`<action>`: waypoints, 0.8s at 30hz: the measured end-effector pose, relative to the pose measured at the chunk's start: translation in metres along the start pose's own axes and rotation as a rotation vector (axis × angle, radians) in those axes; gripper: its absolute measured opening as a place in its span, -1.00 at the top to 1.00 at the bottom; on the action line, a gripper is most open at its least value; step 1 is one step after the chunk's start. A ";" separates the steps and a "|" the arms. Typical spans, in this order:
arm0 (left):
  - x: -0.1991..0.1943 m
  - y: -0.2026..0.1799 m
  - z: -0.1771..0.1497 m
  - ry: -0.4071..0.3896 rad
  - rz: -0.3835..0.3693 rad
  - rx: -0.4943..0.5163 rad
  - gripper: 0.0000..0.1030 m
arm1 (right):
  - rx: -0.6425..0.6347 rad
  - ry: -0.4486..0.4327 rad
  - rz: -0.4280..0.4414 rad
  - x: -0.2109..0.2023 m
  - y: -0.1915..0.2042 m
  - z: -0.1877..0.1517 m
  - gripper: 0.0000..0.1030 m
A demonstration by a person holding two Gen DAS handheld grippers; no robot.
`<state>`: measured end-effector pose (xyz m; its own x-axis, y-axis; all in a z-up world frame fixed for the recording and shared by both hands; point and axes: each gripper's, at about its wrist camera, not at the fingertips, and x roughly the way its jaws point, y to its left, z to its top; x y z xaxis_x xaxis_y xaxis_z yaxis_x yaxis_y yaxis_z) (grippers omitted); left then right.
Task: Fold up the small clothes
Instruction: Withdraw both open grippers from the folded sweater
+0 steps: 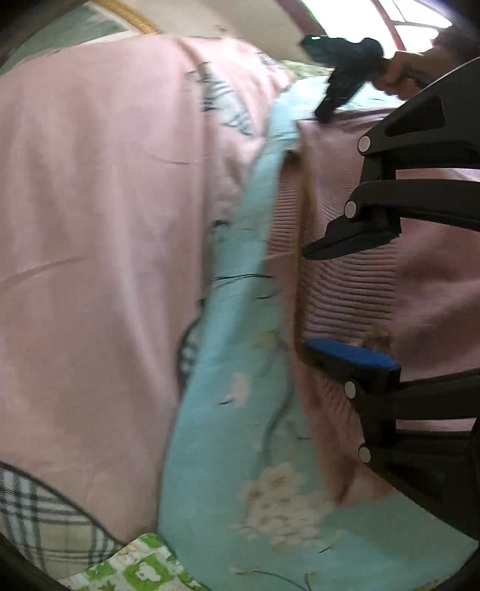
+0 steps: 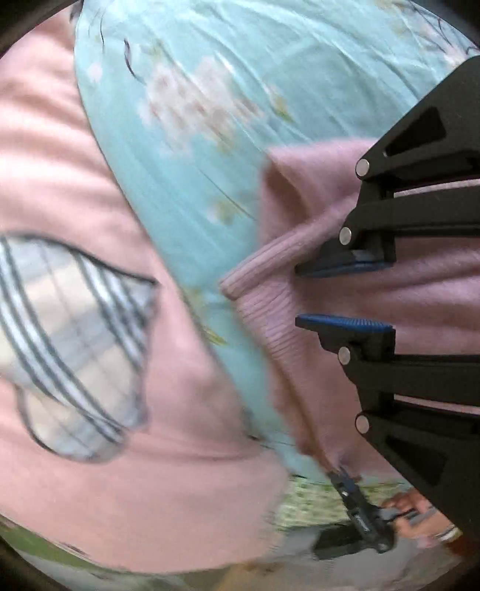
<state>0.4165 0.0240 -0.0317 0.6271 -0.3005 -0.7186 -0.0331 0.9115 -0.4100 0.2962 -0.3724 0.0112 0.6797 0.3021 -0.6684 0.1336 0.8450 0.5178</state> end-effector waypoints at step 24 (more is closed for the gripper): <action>-0.064 0.031 -0.161 0.103 0.069 -0.099 -0.21 | -0.060 0.133 -0.091 -0.074 -0.019 -0.147 0.20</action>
<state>0.2504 0.0261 -0.0889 0.5377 -0.2694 -0.7989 -0.1530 0.9006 -0.4067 0.1376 -0.3456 -0.0277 0.5651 0.2756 -0.7776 0.1439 0.8952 0.4219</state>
